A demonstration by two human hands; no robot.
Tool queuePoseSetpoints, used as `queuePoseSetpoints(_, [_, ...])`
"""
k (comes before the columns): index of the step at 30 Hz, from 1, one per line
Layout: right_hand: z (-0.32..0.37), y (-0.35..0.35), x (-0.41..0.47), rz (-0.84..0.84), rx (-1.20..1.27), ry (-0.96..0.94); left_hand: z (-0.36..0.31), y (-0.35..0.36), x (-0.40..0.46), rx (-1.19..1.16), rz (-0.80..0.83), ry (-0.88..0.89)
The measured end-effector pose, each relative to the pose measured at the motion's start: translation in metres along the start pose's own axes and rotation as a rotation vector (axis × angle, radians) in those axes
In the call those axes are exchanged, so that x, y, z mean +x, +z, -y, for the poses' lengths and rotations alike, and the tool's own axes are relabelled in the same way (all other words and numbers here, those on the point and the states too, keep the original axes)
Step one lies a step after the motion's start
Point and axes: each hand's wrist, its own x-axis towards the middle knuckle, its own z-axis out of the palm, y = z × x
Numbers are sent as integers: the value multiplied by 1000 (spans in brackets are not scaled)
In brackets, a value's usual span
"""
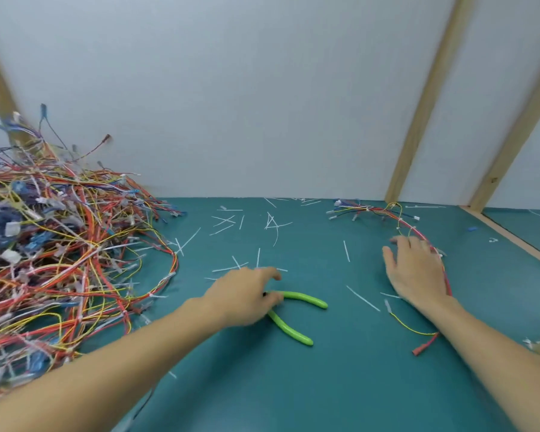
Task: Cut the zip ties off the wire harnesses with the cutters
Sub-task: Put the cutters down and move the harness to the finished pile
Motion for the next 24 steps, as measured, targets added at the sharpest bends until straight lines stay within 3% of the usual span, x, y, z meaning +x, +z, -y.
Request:
queuePoseSetpoints(4, [-10, -22, -2, -110, -50, -323, 6, 16, -14, -30, -45, 32])
queuePoseSetpoints(9, [91, -42, -24, 172, 145, -241, -6, 24, -15, -26, -122, -58])
queuePoseSetpoints(13, [169, -44, -60, 331, 49, -285, -7, 23, -13, 69, -145, -94])
queuePoseSetpoints(17, [193, -44, -96, 311, 48, -270, 3, 13, -13, -32, -161, -116])
queuePoseSetpoints(21, [189, -42, -112, 284, 112, -230, 19, 6, -23, -460, -81, -192])
queuePoseSetpoints(22, [186, -41, -113, 289, 122, -234, 25, 2, -24, -442, -89, -207])
queuePoseSetpoints(24, [183, -39, -113, 289, 155, -230, 45, -13, -22, -155, -247, -237])
